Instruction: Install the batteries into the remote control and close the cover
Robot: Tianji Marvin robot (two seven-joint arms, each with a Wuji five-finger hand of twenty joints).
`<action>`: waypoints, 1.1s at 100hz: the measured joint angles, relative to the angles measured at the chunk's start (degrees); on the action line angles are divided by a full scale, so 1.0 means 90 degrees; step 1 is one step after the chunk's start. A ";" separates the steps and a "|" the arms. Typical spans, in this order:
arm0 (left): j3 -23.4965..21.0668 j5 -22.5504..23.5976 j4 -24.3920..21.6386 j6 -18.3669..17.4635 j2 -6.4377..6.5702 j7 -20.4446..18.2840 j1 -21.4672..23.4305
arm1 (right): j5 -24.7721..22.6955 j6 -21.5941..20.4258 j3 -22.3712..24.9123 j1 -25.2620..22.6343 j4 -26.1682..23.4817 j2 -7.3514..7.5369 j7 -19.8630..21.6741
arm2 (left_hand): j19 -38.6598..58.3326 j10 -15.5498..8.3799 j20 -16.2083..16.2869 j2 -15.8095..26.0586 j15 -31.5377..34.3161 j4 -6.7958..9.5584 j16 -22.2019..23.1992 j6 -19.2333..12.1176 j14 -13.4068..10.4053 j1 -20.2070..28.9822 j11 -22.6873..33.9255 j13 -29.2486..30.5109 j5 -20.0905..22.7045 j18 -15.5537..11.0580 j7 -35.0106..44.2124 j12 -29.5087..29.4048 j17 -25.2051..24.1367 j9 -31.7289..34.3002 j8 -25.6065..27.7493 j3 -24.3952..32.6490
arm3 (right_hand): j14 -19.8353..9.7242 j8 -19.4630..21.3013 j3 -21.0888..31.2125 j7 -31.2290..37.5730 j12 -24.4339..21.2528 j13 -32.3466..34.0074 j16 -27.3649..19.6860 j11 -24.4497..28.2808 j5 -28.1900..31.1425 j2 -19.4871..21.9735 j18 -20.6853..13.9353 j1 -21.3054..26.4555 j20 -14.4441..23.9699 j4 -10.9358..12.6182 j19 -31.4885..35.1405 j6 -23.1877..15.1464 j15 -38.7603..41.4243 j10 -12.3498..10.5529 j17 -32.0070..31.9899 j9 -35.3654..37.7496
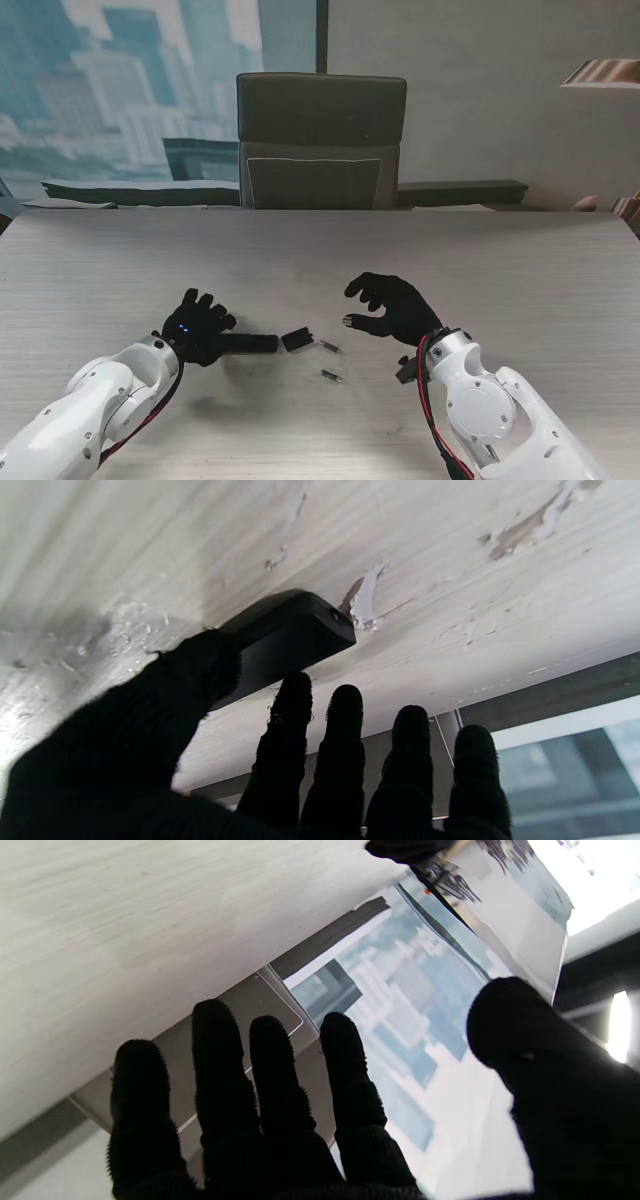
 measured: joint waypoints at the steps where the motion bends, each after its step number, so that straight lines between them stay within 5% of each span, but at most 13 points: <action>1: 0.0002 0.0002 0.0000 0.0000 0.0000 -0.0001 -0.0002 | -0.0097 -0.0001 -0.0018 0.0012 0.0012 0.0000 -0.0031 | 0.0000 0.0000 0.0000 0.0000 0.0000 0.0000 0.0000 0.0000 0.0000 0.0000 0.0000 0.0000 0.0000 0.0000 0.0000 0.0000 0.0000 0.0000 0.0000 0.0000 | 0.0000 0.0010 0.0035 -0.0009 0.0024 0.0000 0.0012 0.0016 0.0004 -0.0001 0.0000 0.0018 0.0001 0.0000 0.0070 0.0000 0.0047 0.0000 0.0014 0.0015; 25: 0.0076 0.0037 -0.0022 -0.0020 0.0022 -0.0100 -0.0060 | -0.0970 0.0126 -0.0428 0.0115 0.0115 0.0033 -0.0369 | 0.0009 -0.0074 -0.0051 -0.0079 0.0093 -0.0124 0.0003 0.0206 -0.0009 0.0130 0.0064 0.0086 0.0000 0.0000 0.0170 0.0002 0.0000 0.0117 0.0000 0.0001 | 0.0000 0.0170 0.0387 0.0046 0.0123 0.0297 0.0242 0.0415 0.0371 -0.0389 0.0000 0.0215 0.0004 -0.0001 0.0917 0.0000 0.0704 0.0001 0.0248 0.0268; 64: 0.0161 0.0040 0.0005 -0.0096 0.0040 -0.0158 -0.0156 | -0.3920 0.0615 -0.1301 0.0288 0.0396 0.0322 -0.0787 | 0.0060 -0.0080 -0.0082 -0.0091 0.0093 -0.0125 0.0003 0.0431 -0.0017 0.0232 0.0076 0.0090 0.0040 -0.0001 0.0433 0.0006 0.0000 0.0278 -0.0041 0.0001 | -0.0115 0.0420 0.1289 0.0183 0.0570 0.0363 0.0780 0.1404 0.1358 -0.1233 -0.0182 0.0863 0.0013 -0.0005 0.1670 -0.0338 0.1902 -0.0097 0.0409 0.0394; 110: 0.0143 0.0008 0.0009 -0.0098 0.0035 -0.0139 -0.0139 | -0.4137 0.1468 -0.2232 0.0657 0.0740 0.0404 -0.0926 | 0.0066 -0.0081 -0.0115 -0.0083 0.0099 -0.0125 0.0010 0.0450 -0.0020 0.0281 0.0076 0.0164 0.0041 -0.0001 0.0455 0.0007 0.0000 0.0278 -0.0187 -0.0009 | -0.0117 0.0496 0.1308 0.0212 0.0820 0.0469 0.1044 0.1886 0.1924 -0.1398 -0.0251 0.0784 0.0255 -0.0006 0.2089 -0.0237 0.2620 -0.0111 0.0578 0.0496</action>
